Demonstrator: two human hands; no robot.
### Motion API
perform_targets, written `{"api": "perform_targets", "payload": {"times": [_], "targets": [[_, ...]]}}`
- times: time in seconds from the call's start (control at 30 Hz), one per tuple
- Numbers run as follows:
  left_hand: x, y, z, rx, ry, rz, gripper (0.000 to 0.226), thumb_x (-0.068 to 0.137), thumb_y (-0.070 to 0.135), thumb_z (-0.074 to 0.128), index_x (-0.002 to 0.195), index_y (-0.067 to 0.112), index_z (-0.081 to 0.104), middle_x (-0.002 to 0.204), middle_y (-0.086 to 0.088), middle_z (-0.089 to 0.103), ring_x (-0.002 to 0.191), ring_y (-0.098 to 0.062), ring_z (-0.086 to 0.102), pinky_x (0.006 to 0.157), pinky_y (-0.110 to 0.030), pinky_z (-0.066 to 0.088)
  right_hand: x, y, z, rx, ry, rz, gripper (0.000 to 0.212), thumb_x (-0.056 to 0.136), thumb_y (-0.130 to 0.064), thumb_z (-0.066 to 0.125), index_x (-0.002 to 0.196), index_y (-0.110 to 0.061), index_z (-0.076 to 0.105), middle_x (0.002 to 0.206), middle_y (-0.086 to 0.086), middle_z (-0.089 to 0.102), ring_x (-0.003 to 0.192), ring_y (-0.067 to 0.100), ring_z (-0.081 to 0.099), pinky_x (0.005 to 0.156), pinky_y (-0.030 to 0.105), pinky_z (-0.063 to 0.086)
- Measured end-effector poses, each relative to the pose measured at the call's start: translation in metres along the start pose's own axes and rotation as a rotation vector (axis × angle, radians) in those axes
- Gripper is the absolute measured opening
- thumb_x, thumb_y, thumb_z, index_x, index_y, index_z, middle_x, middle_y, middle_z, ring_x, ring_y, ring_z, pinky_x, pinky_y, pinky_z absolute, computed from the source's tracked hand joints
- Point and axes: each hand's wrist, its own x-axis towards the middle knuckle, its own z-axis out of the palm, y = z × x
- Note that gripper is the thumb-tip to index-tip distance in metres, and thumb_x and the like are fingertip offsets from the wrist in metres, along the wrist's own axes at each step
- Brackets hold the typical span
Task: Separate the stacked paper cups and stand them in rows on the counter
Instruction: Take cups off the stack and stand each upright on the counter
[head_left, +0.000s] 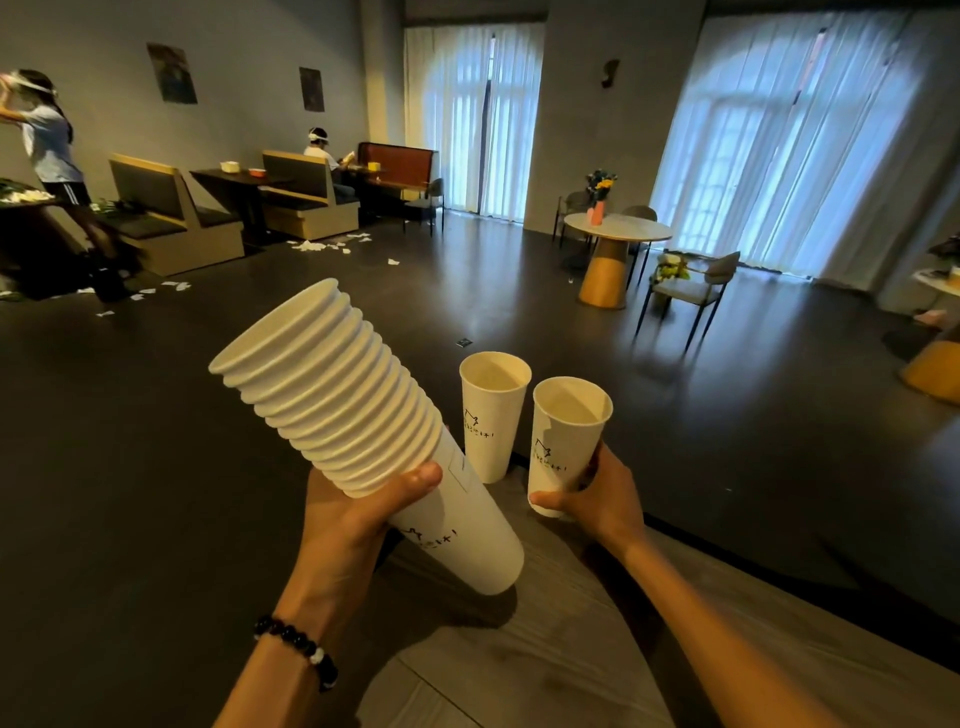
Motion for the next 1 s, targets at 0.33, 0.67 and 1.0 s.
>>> {"api": "perform_targets", "payload": {"times": [0.33, 0.67, 1.0], "targets": [[-0.01, 0.002, 0.018, -0.045, -0.059, -0.043, 0.112, 0.04, 0.06, 0.093, 0.136, 0.019, 0.052, 0.128, -0.008, 0.066, 0.12, -0.027, 0.063, 0.098, -0.049, 0.053, -0.039, 0.003, -0.029, 0.08, 0.031, 0.2, 0.06, 0.06, -0.029, 0.091, 0.105, -0.017, 0.054, 0.101, 0.006, 0.061, 0.084, 0.016, 0.06, 0.067, 0.024, 0.048], [-0.049, -0.001, 0.096, -0.238, -0.278, -0.212, 0.077, 0.045, 0.033, 0.092, 0.118, 0.028, 0.068, 0.118, -0.011, 0.072, 0.112, -0.027, 0.068, 0.083, -0.038, 0.06, -0.14, -0.06, -0.111, 0.13, -0.704, 0.14, 0.052, 0.071, -0.026, 0.084, 0.107, -0.041, 0.05, 0.11, -0.014, 0.058, 0.102, 0.002, 0.056, 0.085, 0.019, 0.049], [-0.043, 0.034, 0.096, -0.238, -0.079, -0.059, 0.093, 0.041, 0.034, 0.096, 0.126, 0.016, 0.063, 0.121, -0.006, 0.071, 0.115, -0.023, 0.066, 0.092, -0.04, 0.054, -0.138, -0.028, -0.095, -0.068, -0.237, -0.16, 0.082, 0.052, -0.06, 0.085, 0.123, -0.052, 0.045, 0.12, -0.025, 0.046, 0.117, 0.002, 0.045, 0.092, 0.031, 0.053]]}}
